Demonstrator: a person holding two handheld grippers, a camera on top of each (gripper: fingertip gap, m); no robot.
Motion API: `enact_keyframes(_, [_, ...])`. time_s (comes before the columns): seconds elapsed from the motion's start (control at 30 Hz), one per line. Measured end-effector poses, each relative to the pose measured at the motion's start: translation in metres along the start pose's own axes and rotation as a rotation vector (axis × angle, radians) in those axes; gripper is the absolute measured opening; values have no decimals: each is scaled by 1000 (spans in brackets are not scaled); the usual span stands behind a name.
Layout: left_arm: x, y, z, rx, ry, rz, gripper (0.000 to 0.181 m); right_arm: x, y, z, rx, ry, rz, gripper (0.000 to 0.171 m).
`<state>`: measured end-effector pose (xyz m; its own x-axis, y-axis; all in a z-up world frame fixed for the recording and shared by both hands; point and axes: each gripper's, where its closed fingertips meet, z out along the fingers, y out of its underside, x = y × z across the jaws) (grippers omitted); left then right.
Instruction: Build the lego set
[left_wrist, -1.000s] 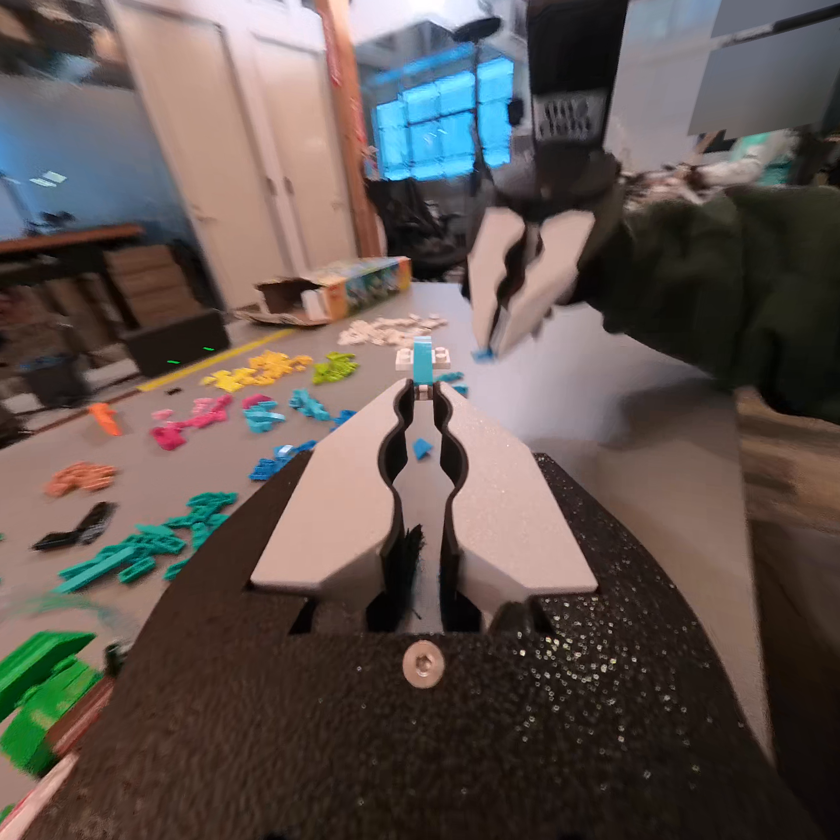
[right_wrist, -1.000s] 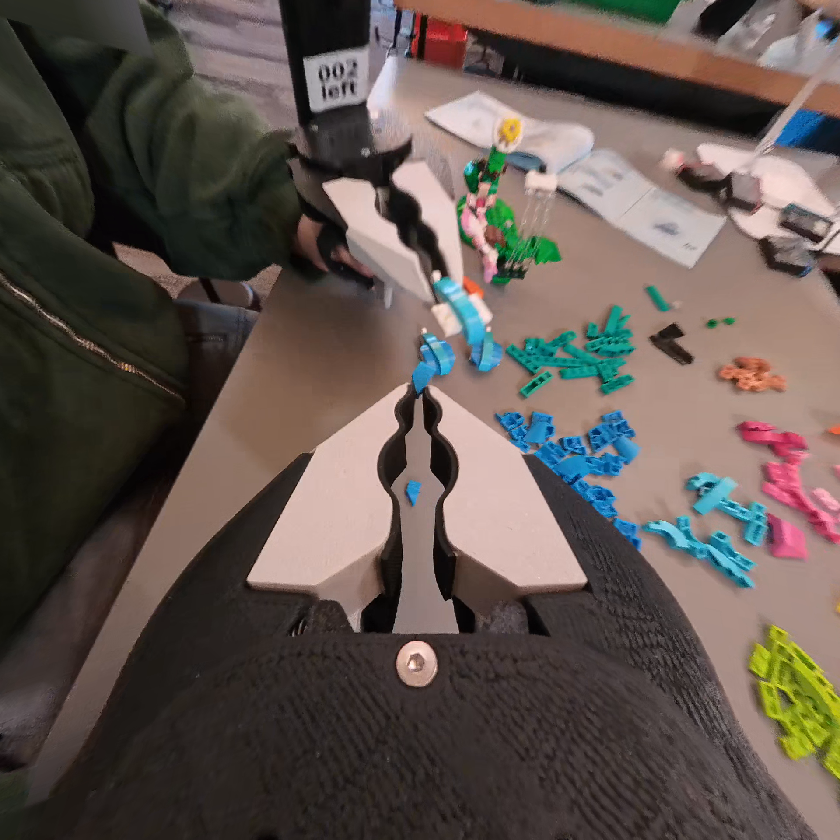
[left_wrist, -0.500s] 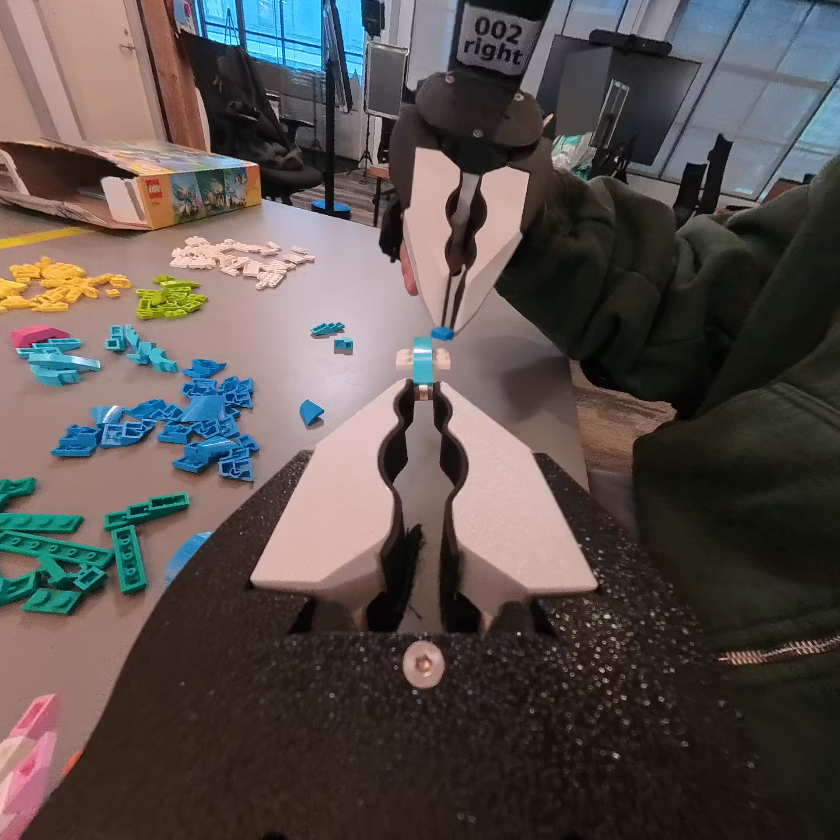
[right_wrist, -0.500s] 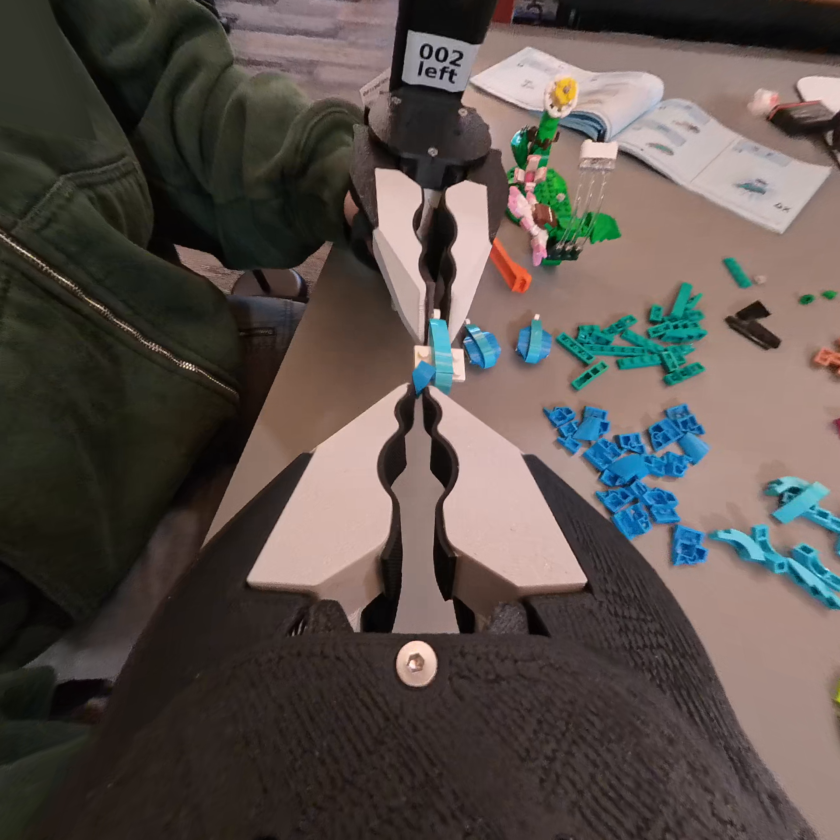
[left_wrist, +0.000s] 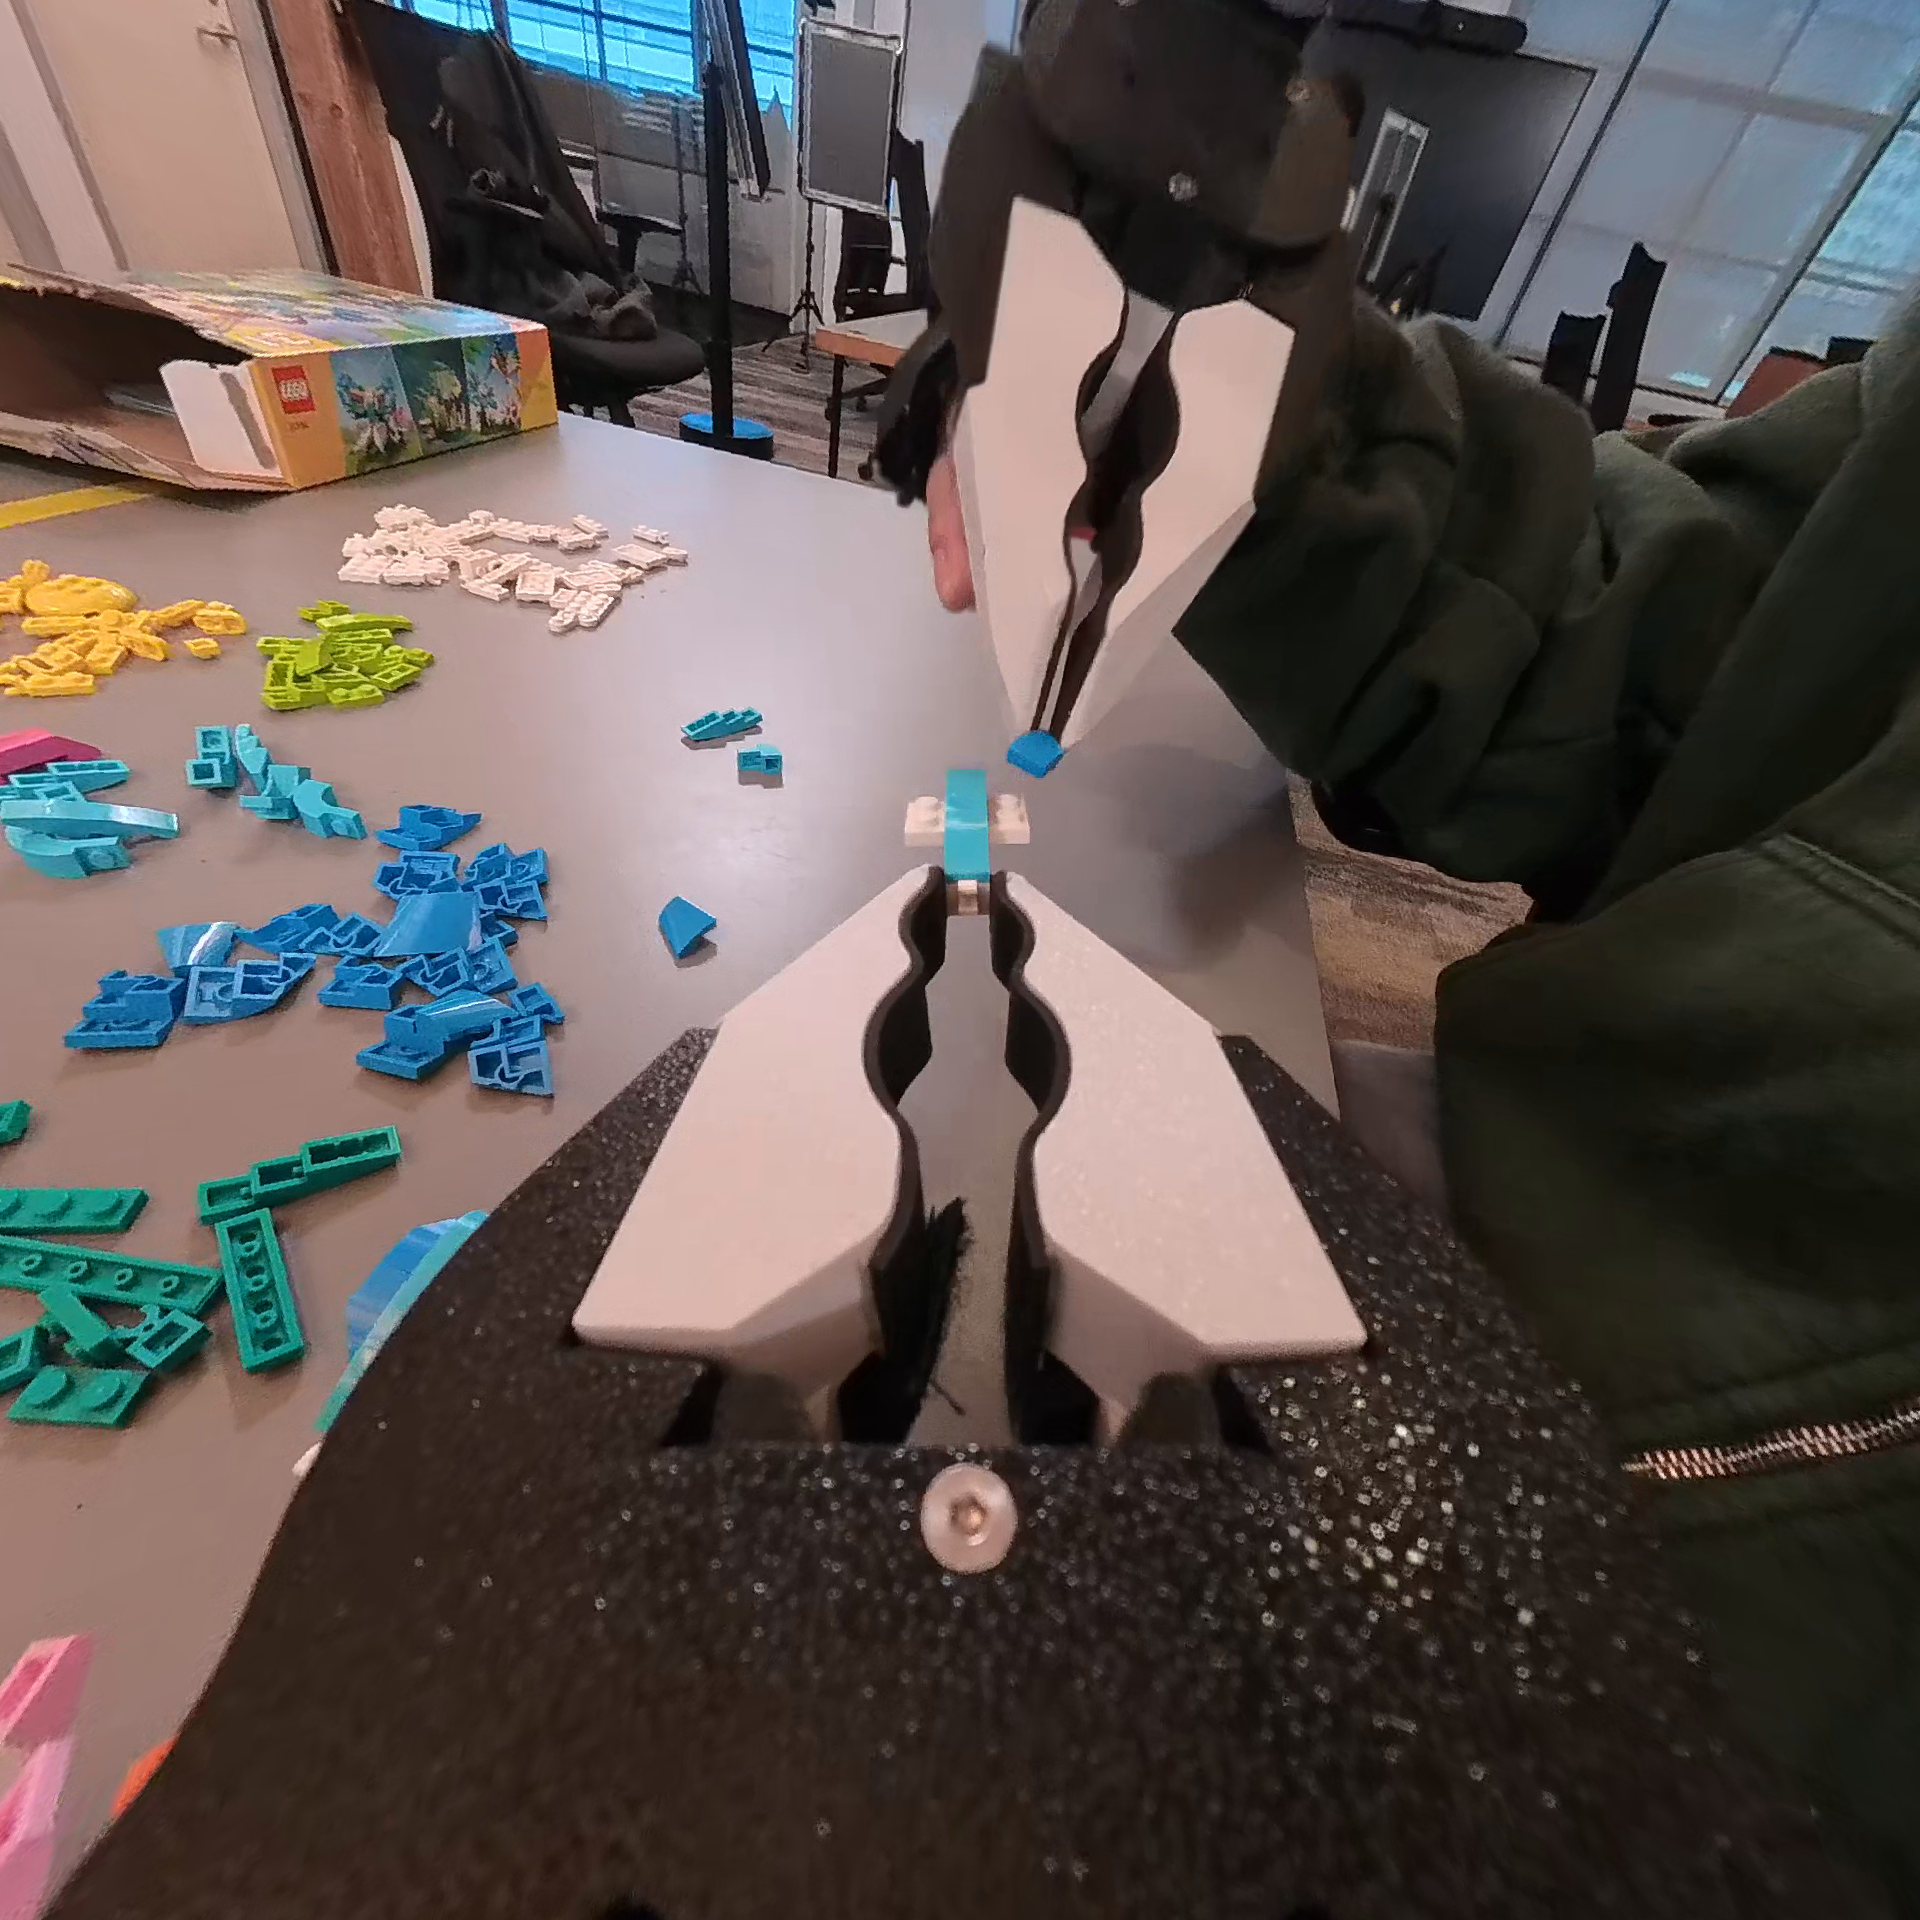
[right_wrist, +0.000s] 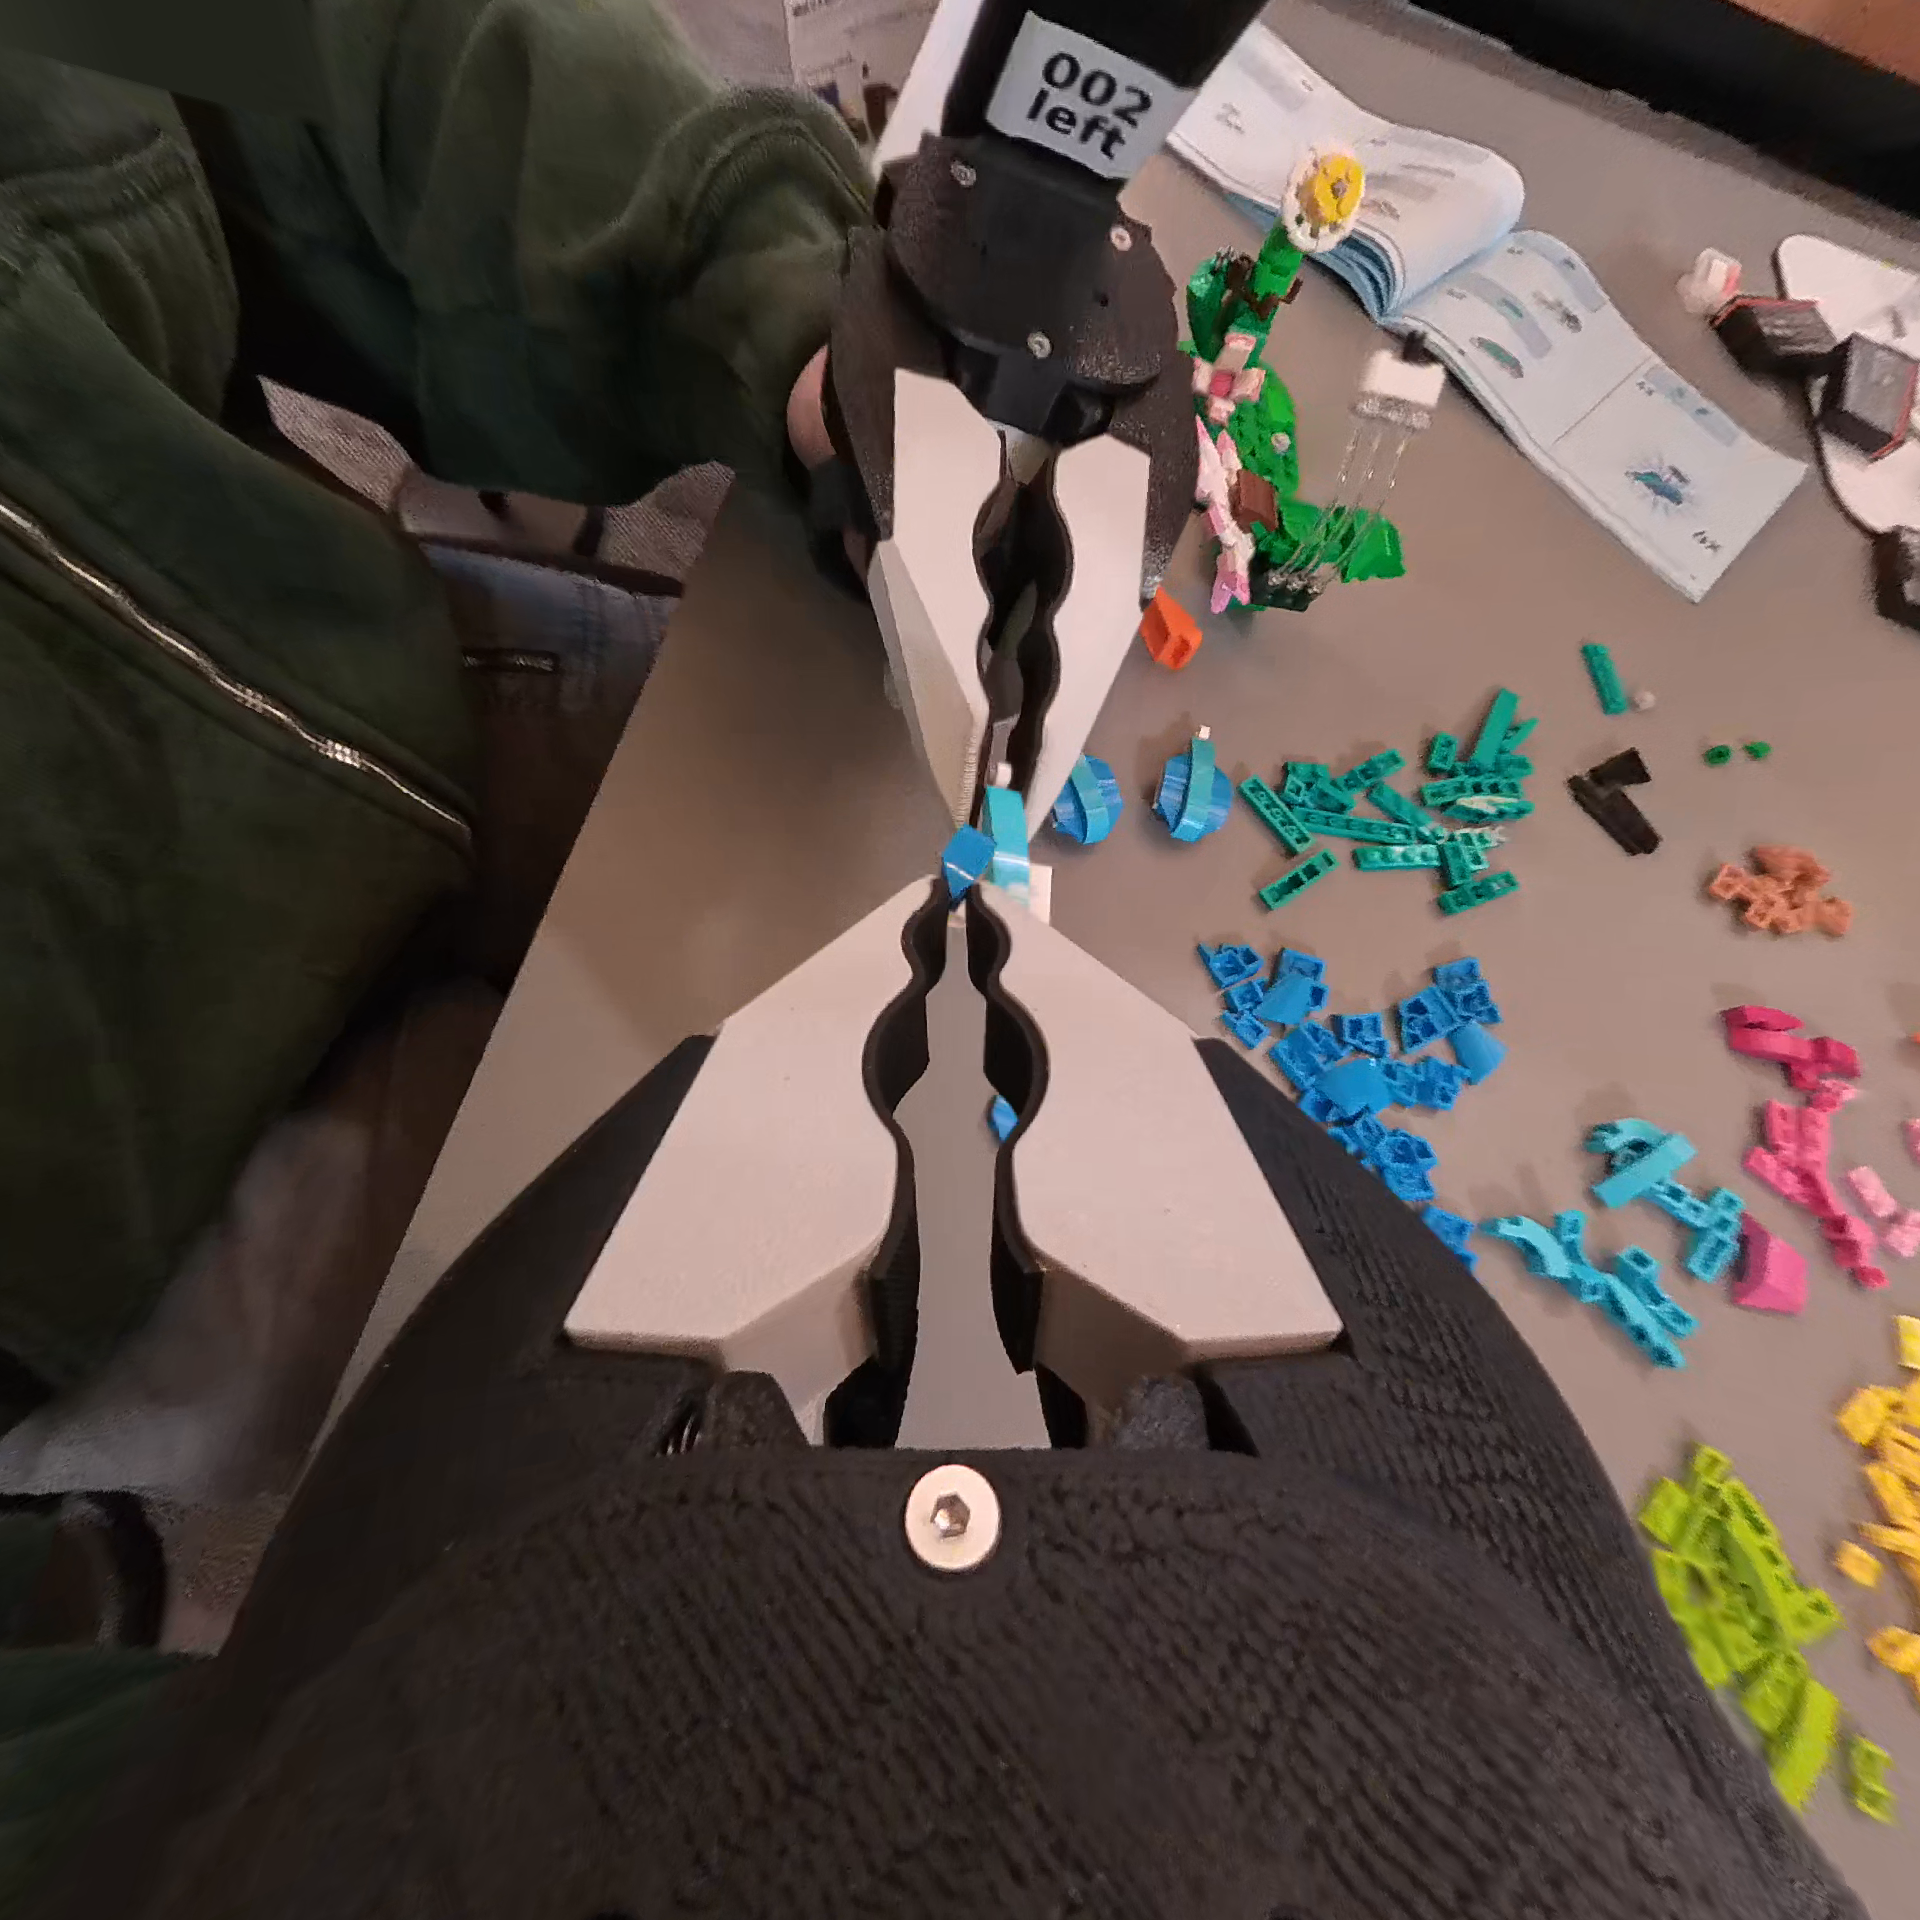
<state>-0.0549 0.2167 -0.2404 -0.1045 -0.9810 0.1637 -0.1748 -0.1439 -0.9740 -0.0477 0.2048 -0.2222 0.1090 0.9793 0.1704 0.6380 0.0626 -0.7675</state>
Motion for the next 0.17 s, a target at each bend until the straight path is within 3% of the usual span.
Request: enact_keyframes(0.17, [4, 3, 2, -20, 23, 4, 6, -3, 10, 1, -128, 32, -57, 1])
